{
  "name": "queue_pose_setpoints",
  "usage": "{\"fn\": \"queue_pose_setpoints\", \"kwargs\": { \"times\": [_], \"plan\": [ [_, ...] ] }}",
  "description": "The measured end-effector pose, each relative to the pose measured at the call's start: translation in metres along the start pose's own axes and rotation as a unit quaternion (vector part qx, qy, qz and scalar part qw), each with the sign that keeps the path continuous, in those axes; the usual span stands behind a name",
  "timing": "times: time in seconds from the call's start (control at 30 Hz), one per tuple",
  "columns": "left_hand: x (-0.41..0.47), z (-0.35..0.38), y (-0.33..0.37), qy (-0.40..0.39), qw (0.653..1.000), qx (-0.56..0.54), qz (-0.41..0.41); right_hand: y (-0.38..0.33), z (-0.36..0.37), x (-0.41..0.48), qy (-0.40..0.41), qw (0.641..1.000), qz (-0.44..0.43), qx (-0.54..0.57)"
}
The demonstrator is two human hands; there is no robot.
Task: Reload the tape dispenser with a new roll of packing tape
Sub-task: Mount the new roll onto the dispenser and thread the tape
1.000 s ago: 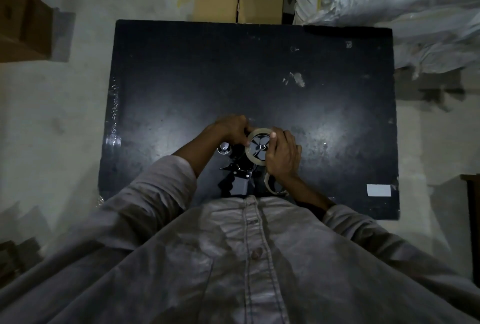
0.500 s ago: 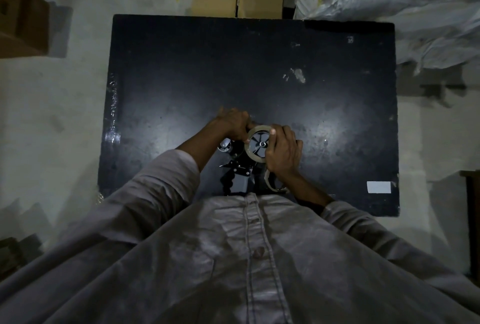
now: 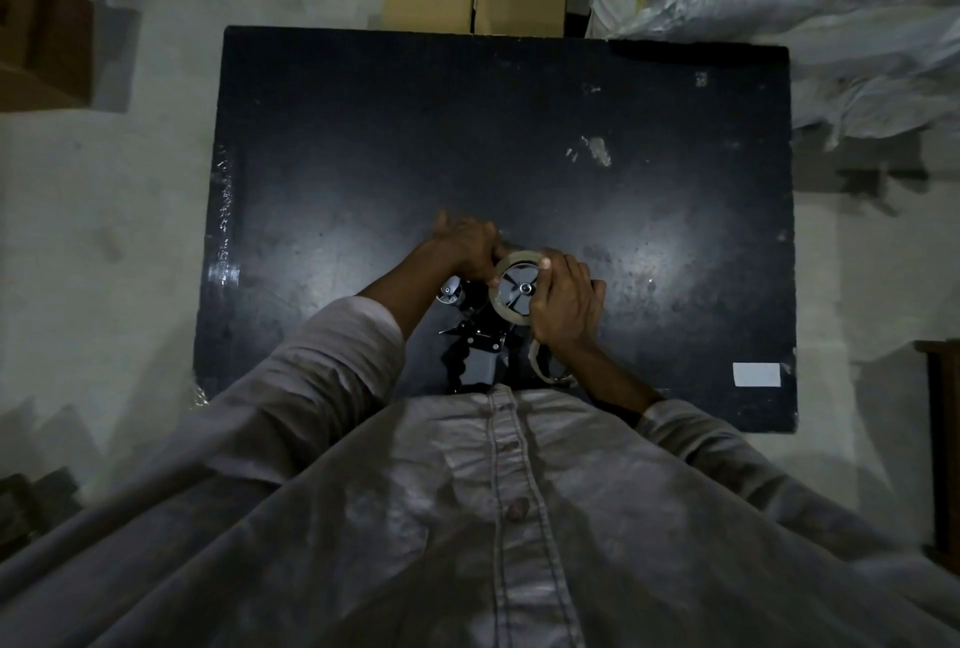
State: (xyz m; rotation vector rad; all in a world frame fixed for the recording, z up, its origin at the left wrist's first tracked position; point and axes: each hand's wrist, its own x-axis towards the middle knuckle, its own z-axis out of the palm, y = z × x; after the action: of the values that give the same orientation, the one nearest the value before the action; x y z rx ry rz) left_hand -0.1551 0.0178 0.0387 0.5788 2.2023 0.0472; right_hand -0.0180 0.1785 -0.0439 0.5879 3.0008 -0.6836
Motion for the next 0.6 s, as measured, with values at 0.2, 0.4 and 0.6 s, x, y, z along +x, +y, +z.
{"fn": "queue_pose_setpoints", "kwargs": {
  "times": [0.2, 0.4, 0.6],
  "plan": [
    [0.015, 0.005, -0.004, -0.012, 1.000, 0.014, -0.010, 0.000, 0.004, 0.000, 0.014, 1.000, 0.005, -0.002],
    [0.021, 0.011, -0.007, -0.014, 1.000, 0.026, -0.003, 0.002, 0.006, 0.000, 0.017, 1.000, 0.000, -0.011],
    [0.025, 0.018, -0.007, 0.005, 0.999, 0.048, -0.013, 0.003, 0.005, -0.001, -0.002, 1.000, -0.006, -0.028]
  ]
}}
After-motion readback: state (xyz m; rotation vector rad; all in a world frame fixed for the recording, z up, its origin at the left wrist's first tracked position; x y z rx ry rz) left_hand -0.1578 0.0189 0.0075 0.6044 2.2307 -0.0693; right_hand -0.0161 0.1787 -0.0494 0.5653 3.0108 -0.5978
